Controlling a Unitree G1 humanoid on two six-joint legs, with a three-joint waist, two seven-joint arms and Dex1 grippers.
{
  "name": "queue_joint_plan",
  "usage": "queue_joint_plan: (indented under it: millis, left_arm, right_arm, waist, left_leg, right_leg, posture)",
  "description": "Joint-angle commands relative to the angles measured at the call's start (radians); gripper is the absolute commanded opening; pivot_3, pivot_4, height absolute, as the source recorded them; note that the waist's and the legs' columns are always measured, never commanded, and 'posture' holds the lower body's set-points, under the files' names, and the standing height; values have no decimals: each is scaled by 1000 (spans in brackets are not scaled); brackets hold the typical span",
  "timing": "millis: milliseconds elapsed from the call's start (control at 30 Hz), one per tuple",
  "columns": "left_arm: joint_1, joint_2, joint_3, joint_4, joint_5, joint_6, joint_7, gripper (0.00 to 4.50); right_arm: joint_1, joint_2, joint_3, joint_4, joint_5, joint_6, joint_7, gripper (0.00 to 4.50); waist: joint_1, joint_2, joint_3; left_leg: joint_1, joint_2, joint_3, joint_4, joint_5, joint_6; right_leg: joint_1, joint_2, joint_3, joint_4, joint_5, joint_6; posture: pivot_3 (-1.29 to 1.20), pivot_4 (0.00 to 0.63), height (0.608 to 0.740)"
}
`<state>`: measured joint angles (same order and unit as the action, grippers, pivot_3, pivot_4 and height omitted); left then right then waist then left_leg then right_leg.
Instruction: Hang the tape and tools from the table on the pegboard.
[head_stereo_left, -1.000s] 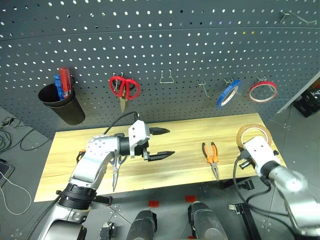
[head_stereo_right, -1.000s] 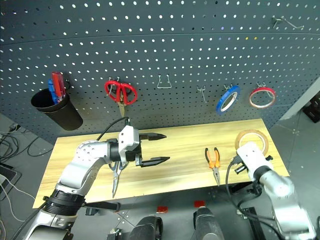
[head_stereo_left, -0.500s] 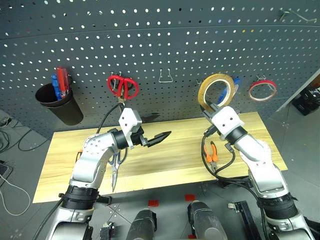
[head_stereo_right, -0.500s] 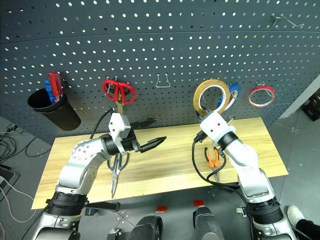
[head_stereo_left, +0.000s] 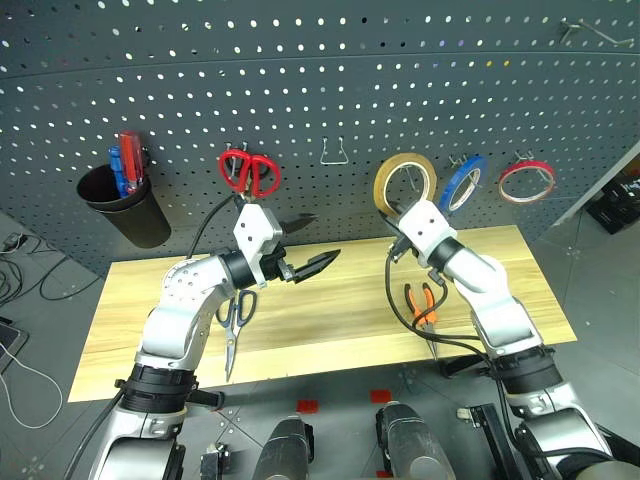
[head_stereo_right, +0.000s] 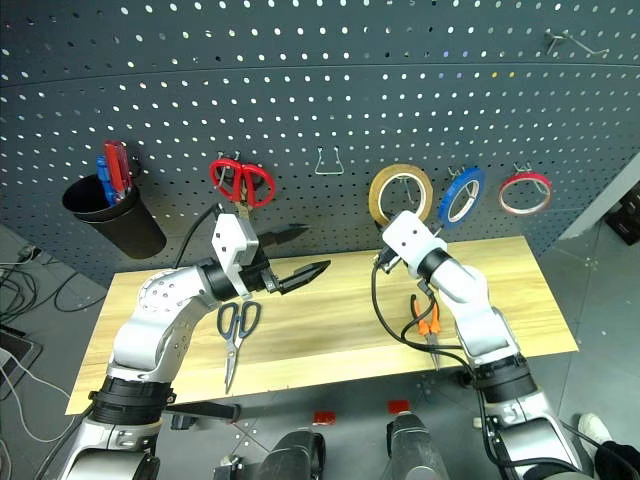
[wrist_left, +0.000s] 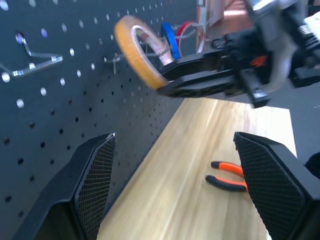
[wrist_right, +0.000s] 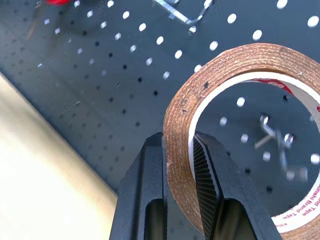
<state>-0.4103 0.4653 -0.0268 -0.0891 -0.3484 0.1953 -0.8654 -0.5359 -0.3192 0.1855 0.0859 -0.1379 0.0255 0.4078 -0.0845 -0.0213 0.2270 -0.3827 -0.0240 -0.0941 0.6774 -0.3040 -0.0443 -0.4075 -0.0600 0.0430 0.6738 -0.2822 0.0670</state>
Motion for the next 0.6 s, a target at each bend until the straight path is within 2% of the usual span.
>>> queue_joint_plan:
  millis: [33,167,233,333,433,600]
  left_arm:
    - [-18,7,5,-3,8,-6,4,3983]
    - [-7,64,6,44,32,-15,-38,3983]
    - [-6,105,5,83,49,-32,-71,3983]
    - [7,172,-9,131,66,-64,-150,3983]
    - [23,202,-29,152,76,-82,-208,3983]
    - [22,192,-52,161,91,-97,-236,3983]
  right_arm:
    - [-1,18,-22,-3,8,-25,-26,1433]
    - [125,26,-23,-142,8,98,-34,2778]
    - [212,37,-27,-246,8,216,-44,3474]
    - [347,107,-48,-407,8,496,-110,4478]
    - [406,191,-55,-475,-14,738,-185,4478]
    - [382,263,-75,-409,-22,934,-274,4478]
  waist:
    - [0,0,0]
    - [1,0,0]
    - [1,0,0]
    - [1,0,0]
    - [1,0,0]
    - [0,0,0]
  left_leg:
    - [0,0,0,0,0,0]
    - [0,0,0,0,0,0]
    - [-1,0,0,0,0,0]
    - [-1,0,0,0,0,0]
    - [-1,0,0,0,0,0]
    - [-1,0,0,0,0,0]
  right_leg:
    - [0,0,0,0,0,0]
    - [-1,0,0,1,0,0]
    - [-1,0,0,2,0,0]
    - [-2,0,1,3,0,0]
    - [-3,1,1,4,0,-1]
    - [-3,0,1,4,0,-1]
  posture:
    - [-64,187,740]
    - [-64,188,740]
    - [-64,188,740]
    - [-72,198,740]
    - [-72,198,740]
    - [-97,201,740]
